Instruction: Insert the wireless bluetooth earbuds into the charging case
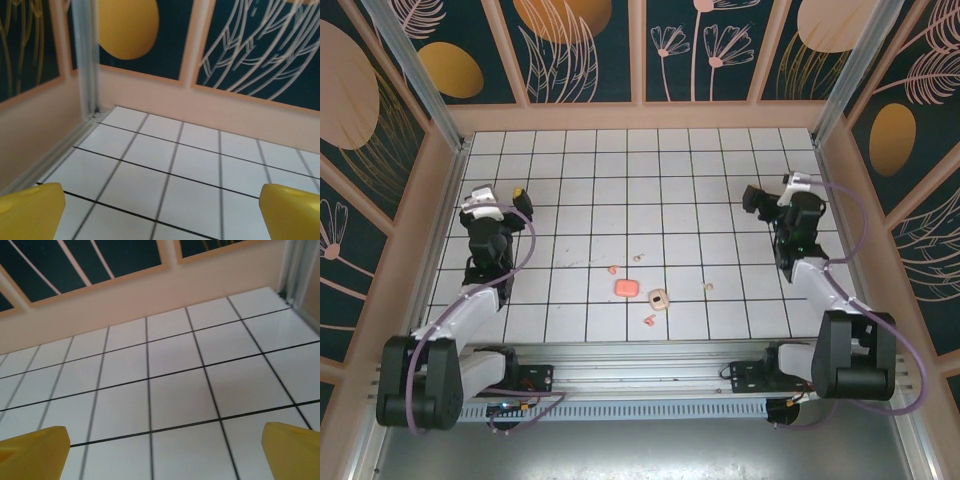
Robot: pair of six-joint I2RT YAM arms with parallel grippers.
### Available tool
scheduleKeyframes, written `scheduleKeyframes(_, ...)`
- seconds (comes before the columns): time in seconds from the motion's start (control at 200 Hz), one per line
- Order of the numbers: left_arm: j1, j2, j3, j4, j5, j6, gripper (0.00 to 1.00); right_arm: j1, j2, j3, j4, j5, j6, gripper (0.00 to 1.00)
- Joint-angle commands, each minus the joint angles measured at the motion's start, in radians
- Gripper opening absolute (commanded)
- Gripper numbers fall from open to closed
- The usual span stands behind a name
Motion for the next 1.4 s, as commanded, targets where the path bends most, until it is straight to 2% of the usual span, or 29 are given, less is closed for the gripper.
scheduleKeyframes(0.0,-0.004,-0.057,0.053,-0.328,0.141,-0.102,0.96,0.065,-0.015,0.115,-0.495,0.017,0.080,0.99)
scheduleKeyframes(0.16,-0.028,-0.069,0.143,-0.555,0.237,-0.149,0.86,0.212,-0.010,0.218,-0.754,0.014,0.166,0.99)
scheduleKeyframes(0.35,-0.080,-0.018,0.222,-0.745,0.276,-0.201,0.83,0.422,0.003,0.270,-0.918,-0.013,0.305,0.99)
scheduleKeyframes(0.536,-0.095,0.043,0.225,-0.806,0.318,-0.240,0.74,0.616,0.031,0.232,-0.907,-0.108,0.472,0.80)
scheduleKeyframes(0.651,-0.098,0.069,0.218,-0.819,0.340,-0.245,0.74,0.719,0.089,0.241,-0.927,-0.078,0.504,0.73)
scheduleKeyframes(0.826,-0.099,0.127,0.225,-0.832,0.376,-0.246,0.72,0.821,0.216,0.303,-1.002,-0.001,0.489,0.69)
scheduleKeyframes(0.886,-0.098,0.136,0.226,-0.831,0.390,-0.244,0.68,0.848,0.245,0.303,-1.000,0.000,0.487,0.65)
scheduleKeyframes(0.986,-0.101,0.139,0.218,-0.827,0.396,-0.255,0.67,0.886,0.282,0.303,-0.983,-0.007,0.481,0.64)
scheduleKeyframes(1.396,-0.104,0.147,0.218,-0.822,0.403,-0.269,0.67,0.948,0.428,0.406,-1.021,0.033,0.393,0.64)
